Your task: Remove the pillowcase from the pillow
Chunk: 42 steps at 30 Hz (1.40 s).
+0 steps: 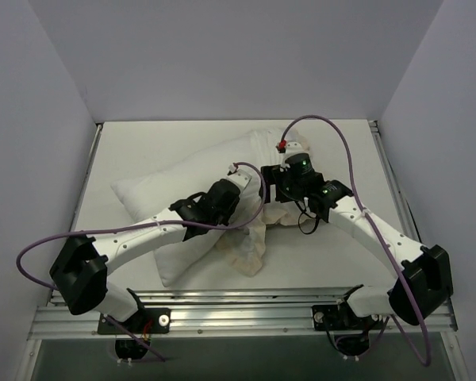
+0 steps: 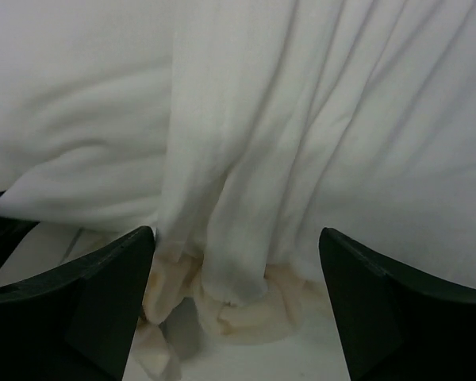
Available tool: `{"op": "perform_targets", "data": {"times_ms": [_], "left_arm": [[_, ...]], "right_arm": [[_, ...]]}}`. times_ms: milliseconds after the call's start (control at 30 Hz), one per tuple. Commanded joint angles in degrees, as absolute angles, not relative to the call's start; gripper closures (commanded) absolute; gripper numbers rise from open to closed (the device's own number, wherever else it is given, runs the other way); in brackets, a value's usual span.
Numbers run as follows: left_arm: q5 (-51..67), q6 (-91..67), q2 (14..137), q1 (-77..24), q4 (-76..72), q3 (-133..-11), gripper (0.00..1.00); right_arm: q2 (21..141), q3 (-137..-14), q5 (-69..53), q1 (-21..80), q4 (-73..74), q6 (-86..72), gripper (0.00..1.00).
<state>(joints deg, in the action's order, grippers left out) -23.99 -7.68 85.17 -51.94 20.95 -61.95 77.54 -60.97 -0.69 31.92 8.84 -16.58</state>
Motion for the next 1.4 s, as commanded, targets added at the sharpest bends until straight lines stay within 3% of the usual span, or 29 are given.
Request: {"op": "perform_targets", "data": {"times_ms": [0, 267, 433, 567, 667, 700, 800, 1100, 1367], "left_arm": [[-18.46, -10.28, 82.54, -49.93, 19.95, -66.09, 0.98], [-15.29, -11.51, 81.74, -49.31, 23.55, -72.85, 0.98], [-14.94, -11.95, 80.42, -48.69, 23.9, -73.65, 0.98], [-14.59, -12.74, 80.42, -48.08, 25.31, -74.71, 0.98], [-14.5, -13.44, 79.28, -47.2, 25.4, -74.71, 0.98], [-14.33, -13.71, 78.93, -46.59, 25.49, -74.53, 0.98], [-11.7, -15.11, 76.73, -42.73, 27.76, -74.71, 0.98], [-8.36, -15.11, 62.94, -28.77, 41.91, -76.2, 0.98], [-2.11, -14.85, 49.23, -19.51, 49.21, -75.5, 0.98]], "right_arm": [[71.47, -58.89, -4.3, 33.22, 11.25, -16.0, 0.2], [72.59, -59.85, -5.46, 37.62, 9.76, -16.43, 0.15], [76.81, -59.68, -4.75, 39.28, 6.69, -17.75, 0.19], [80.58, -60.2, -4.83, 39.99, 4.75, -18.19, 0.32], [83.13, -61.26, -2.21, 39.9, 4.92, -17.76, 0.63], [83.67, -61.61, -0.28, 39.73, 5.53, -17.49, 0.8], [84.9, -61.96, 2.37, 37.28, 6.23, -16.17, 1.0], [85.69, -67.75, 5.46, 13.4, 10.19, -21.08, 1.0], [87.45, -76.11, 5.98, 0.8, 11.17, -24.17, 1.0]]}}
